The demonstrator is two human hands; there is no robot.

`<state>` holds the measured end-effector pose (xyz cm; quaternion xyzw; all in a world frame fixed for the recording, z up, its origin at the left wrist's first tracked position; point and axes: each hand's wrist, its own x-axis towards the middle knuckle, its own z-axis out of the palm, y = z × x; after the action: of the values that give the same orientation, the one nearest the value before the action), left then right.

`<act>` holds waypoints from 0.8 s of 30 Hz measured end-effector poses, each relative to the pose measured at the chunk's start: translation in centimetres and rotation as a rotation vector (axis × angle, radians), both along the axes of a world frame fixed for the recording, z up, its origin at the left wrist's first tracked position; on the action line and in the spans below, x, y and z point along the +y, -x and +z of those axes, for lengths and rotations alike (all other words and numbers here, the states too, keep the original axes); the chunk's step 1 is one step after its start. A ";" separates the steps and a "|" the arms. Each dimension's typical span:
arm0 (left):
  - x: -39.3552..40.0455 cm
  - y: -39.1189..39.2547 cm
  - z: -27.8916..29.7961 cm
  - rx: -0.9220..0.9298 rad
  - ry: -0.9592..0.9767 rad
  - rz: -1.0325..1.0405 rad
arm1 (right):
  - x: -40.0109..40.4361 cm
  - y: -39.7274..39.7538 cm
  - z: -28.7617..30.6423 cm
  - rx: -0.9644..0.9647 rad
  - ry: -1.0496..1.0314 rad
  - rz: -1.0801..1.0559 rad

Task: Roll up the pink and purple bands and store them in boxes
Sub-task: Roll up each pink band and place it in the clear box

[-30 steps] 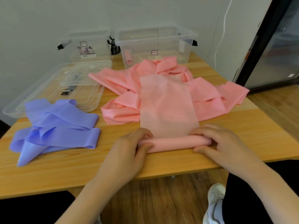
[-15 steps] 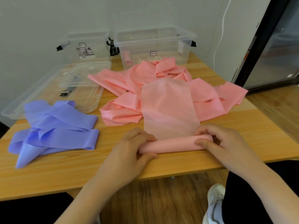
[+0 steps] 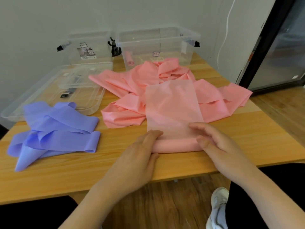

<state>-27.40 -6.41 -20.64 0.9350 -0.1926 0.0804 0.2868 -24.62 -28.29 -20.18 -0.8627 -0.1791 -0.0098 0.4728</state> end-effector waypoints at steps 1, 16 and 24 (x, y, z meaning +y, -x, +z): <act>-0.2 0.0 0.0 0.004 0.010 -0.003 | 0.2 0.0 -0.1 0.032 -0.018 0.010; 0.7 -0.7 0.4 0.012 0.173 0.115 | -1.7 -0.6 0.2 -0.103 0.123 -0.136; -2.2 0.3 0.4 0.132 0.295 0.110 | 0.5 0.1 -0.2 0.111 -0.209 -0.120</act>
<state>-27.72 -8.59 -20.26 0.8951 -0.1078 0.0617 0.4282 -24.75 -27.81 -20.36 -0.8172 -0.0990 -0.0089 0.5678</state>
